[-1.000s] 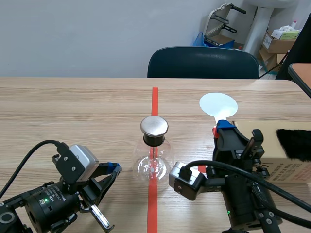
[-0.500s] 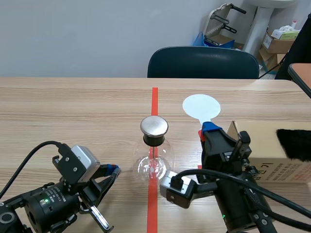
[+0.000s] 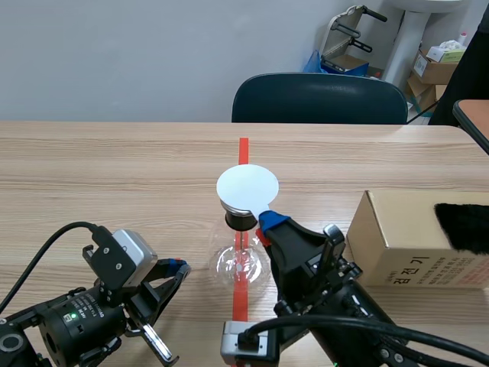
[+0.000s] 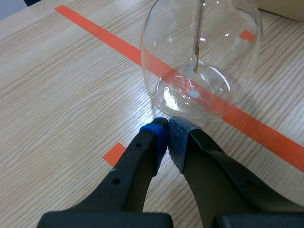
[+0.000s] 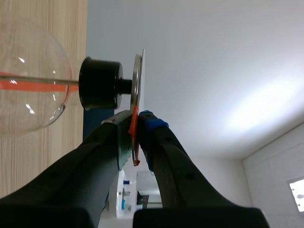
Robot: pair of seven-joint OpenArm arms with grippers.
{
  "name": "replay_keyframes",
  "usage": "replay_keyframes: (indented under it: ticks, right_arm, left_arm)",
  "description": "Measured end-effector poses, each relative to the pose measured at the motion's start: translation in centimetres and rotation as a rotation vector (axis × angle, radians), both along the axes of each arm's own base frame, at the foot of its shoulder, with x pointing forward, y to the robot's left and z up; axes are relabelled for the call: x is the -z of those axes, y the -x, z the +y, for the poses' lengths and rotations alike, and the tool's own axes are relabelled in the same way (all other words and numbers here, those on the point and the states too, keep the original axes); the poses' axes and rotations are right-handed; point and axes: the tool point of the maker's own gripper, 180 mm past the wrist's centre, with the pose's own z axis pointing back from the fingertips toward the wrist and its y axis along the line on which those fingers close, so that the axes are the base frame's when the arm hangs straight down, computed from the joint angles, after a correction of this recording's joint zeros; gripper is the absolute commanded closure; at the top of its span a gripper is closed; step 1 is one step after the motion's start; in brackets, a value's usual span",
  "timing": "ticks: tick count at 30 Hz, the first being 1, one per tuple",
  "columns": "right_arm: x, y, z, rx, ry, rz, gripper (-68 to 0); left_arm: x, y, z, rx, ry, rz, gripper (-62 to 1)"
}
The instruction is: Do the electroscope experiment
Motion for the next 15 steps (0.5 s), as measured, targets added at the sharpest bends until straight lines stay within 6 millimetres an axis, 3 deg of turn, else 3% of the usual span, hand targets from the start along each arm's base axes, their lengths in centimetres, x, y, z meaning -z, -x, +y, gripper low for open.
replay_keyframes:
  ticks: [15]
  right_arm:
    - [0.08,0.56,0.69,-0.050,0.006,0.001,-1.5]
  left_arm:
    - [0.00,0.00,0.00,0.000,0.000,0.000,-3.4]
